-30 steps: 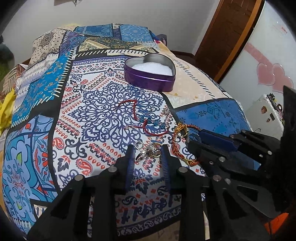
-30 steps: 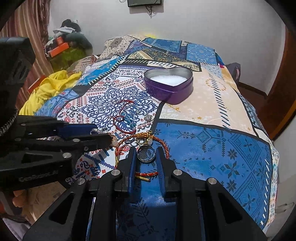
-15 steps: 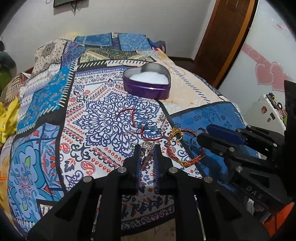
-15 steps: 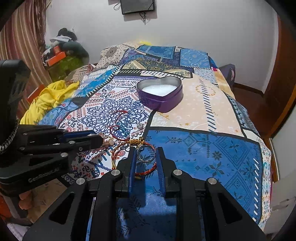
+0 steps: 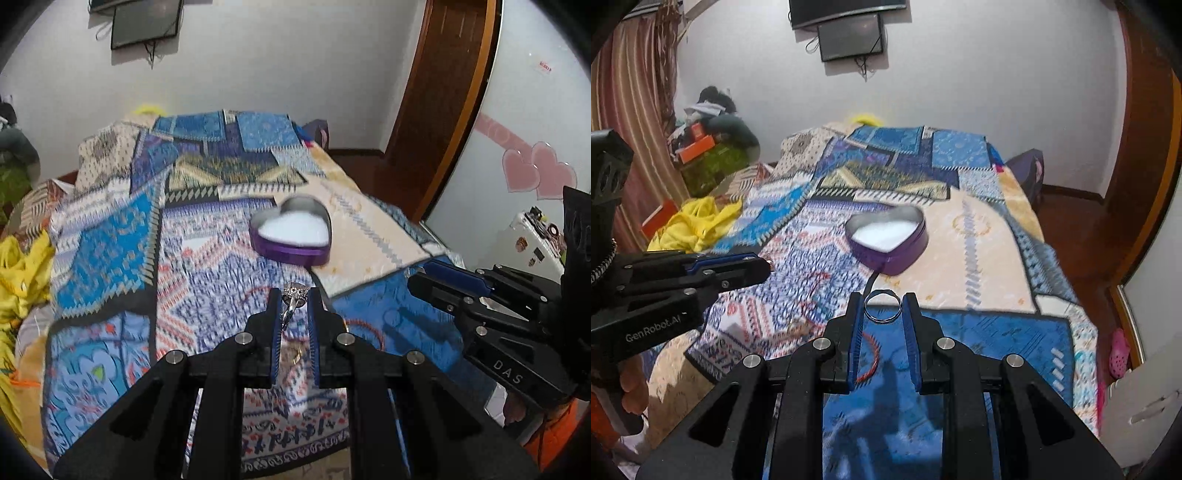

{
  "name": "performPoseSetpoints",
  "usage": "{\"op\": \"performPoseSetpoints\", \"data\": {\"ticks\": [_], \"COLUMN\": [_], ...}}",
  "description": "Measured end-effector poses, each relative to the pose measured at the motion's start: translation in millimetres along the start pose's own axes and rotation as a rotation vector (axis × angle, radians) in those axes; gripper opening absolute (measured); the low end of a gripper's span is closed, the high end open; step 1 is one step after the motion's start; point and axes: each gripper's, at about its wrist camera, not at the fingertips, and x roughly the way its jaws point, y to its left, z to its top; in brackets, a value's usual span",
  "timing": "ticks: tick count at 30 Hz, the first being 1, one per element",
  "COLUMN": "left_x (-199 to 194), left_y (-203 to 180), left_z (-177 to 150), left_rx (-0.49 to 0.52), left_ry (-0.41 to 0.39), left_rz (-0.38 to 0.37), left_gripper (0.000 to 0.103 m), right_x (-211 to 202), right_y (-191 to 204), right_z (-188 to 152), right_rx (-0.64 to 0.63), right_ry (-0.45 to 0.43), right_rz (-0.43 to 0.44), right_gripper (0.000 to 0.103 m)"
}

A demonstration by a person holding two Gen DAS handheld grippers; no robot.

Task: Organize jewelry
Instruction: 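Carry the charm and ring over the purple heart tin with both grippers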

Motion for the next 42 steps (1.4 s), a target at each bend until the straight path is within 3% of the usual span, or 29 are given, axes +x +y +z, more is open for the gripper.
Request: {"op": "performPoseSetpoints", "data": {"ticks": [12,20,32,42], "left_x": [-2.2,10.3,57.4,105.7], "left_y": [5.2,10.9,18.9,21.6], "left_z": [35.5,55.0,60.9,66.6], "left_rx": [0.018,0.022,0.001,0.034], "left_ry": [-0.070,-0.089,-0.022,0.075], "left_rz": [0.011,0.011,-0.011,-0.042], "left_gripper": [0.012,0.012,0.012,0.012], "right_x": [-9.8,2.0,43.9,79.3], "right_y": [-4.0,-8.6,-12.5,-22.2], "right_z": [36.7,47.1,49.1,56.1], "right_rx": [-0.013,-0.010,-0.029,-0.024], "right_ry": [-0.121,-0.138,-0.066,0.022], "right_rz": [-0.017,-0.018,-0.026,0.024], "right_gripper": [0.019,0.019,0.019,0.019]}}
